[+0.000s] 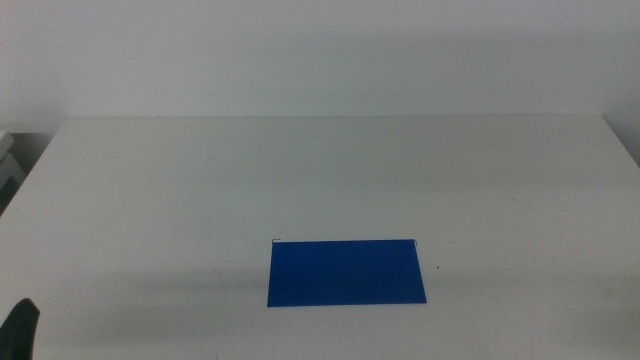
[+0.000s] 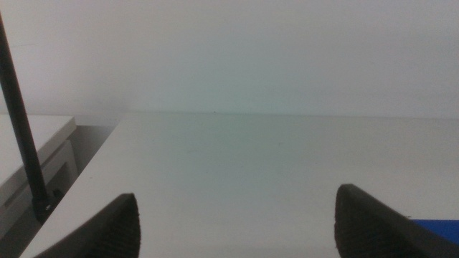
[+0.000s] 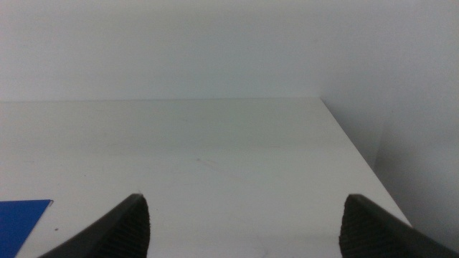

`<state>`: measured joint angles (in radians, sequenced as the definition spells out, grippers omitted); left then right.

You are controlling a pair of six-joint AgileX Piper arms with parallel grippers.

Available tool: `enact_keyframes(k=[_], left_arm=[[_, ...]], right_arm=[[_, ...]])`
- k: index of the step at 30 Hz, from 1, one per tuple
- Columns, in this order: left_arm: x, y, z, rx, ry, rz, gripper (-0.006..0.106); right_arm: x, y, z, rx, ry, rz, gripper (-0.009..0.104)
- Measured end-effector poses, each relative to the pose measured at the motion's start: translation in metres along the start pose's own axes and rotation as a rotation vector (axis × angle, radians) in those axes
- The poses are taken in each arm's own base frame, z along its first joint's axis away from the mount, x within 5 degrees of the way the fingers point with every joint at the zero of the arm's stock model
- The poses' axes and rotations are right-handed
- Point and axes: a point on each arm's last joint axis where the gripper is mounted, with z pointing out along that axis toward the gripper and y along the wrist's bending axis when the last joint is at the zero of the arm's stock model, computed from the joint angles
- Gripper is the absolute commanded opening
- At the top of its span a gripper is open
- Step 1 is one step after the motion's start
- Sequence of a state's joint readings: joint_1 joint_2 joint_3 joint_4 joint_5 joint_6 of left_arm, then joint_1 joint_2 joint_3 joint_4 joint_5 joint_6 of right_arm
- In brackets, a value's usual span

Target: Use one arm to grab the shoe from the table and place it on the mat.

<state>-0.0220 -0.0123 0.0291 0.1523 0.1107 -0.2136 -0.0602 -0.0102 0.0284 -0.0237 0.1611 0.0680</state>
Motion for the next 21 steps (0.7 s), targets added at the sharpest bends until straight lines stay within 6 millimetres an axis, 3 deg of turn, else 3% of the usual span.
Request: enact_keyframes(k=[6, 13, 21], left_arm=[[0.000, 0.000, 0.000, 0.000, 0.000, 0.000, 0.092], [0.000, 0.000, 0.000, 0.000, 0.000, 0.000, 0.092], [0.000, 0.000, 0.000, 0.000, 0.000, 0.000, 0.092]], right_arm=[[-0.007, 0.001, -0.002, -0.004, 0.014, 0.031, 0.092], [-0.061, 0.003, -0.003, -0.005, 0.045, 0.036, 0.092], [-0.119, 0.006, 0.024, 0.005, 0.239, 0.036, 0.092]])
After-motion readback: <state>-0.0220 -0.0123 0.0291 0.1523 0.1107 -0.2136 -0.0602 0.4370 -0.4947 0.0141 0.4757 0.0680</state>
